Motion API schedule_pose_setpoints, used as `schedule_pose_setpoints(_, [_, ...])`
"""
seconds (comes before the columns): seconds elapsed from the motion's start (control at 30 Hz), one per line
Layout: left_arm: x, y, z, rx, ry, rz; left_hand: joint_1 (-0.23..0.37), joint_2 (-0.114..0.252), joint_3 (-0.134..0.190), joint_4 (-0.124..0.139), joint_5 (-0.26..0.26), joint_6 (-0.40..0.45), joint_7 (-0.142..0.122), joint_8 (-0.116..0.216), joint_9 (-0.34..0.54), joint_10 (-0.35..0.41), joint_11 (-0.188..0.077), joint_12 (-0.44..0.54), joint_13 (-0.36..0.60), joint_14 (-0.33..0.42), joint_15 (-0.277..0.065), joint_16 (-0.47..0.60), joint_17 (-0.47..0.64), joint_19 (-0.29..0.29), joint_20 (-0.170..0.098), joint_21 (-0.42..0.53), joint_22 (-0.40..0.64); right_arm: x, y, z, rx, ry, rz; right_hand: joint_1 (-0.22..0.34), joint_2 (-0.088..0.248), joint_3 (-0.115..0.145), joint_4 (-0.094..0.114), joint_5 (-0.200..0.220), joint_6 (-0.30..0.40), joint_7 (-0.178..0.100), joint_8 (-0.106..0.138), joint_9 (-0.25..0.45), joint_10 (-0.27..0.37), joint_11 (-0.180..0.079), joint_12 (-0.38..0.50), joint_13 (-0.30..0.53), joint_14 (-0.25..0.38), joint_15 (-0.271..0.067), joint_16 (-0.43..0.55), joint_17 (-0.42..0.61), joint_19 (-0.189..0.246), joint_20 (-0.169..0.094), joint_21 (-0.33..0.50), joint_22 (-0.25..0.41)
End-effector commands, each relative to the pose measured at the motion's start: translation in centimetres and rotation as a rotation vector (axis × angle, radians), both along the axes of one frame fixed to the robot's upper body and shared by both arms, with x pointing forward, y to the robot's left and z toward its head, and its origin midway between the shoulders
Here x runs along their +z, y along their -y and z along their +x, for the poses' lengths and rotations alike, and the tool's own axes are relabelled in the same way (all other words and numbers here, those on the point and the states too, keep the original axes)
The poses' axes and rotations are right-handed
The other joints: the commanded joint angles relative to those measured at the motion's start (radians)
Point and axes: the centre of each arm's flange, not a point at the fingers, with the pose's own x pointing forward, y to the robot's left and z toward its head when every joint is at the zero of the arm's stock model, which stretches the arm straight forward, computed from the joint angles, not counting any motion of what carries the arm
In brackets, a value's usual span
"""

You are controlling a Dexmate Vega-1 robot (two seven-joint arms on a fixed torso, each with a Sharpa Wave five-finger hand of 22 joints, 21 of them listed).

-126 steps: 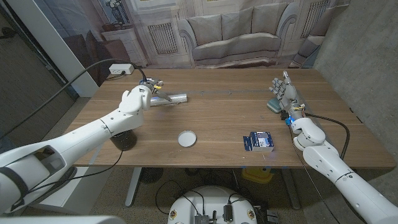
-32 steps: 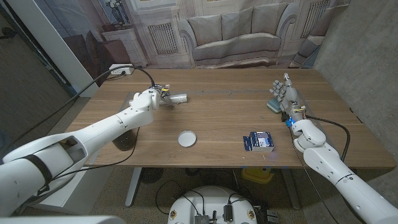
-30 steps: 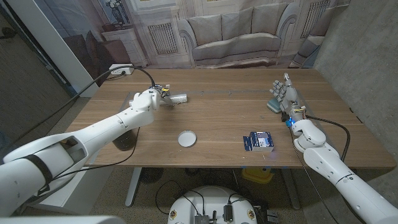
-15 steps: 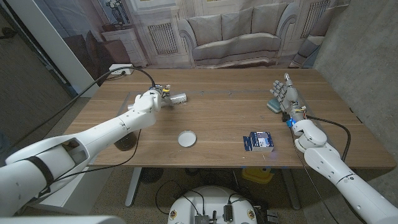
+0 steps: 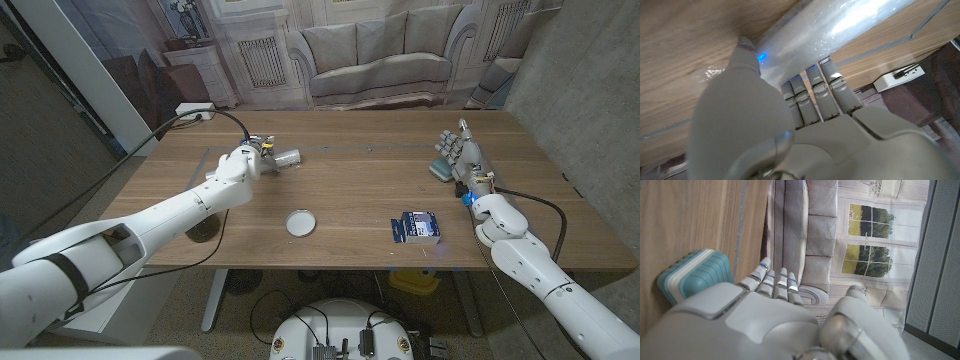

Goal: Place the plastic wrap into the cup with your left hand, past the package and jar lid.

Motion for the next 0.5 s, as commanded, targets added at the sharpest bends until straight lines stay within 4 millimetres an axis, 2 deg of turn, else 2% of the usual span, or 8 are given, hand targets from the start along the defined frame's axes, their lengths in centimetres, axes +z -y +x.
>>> schedule_pose_setpoints(0.03, [1.0,0.4,-0.4,-0.008,0.032,0.0,0.111,0.105,0.021,-0.017,-0.002,0.161,-0.018,0.025,0.004,0.026,-0.014,-0.006,0.003,0.042,-0.12,-0.004,0.004,0.014,-0.055,0.008,0.003,-0.4,0.2,-0.5,0.012,0.004,0.011,0.007,0.003,-0.001,0.0,-0.003,0.006,0.0,-0.002,0.003,0.005,0.002,-0.003,0.001,0.009,-0.002,-0.004,0.002,0.011,-0.006,-0.001,0.003])
schedule_pose_setpoints(0.5, [2.3,0.0,-1.5,-0.007,0.064,0.0,0.11,0.108,0.021,-0.008,-0.004,0.178,-0.022,0.022,0.005,0.055,-0.014,-0.007,0.006,0.076,-0.121,-0.002,0.006,0.029,-0.057,0.011,0.003,-0.1,-0.4,-0.6,0.024,0.034,0.011,0.01,0.005,0.0,-0.003,-0.003,0.005,0.002,-0.002,0.003,0.003,0.002,-0.004,0.001,0.009,-0.001,-0.004,0.001,0.017,-0.011,-0.005,0.003])
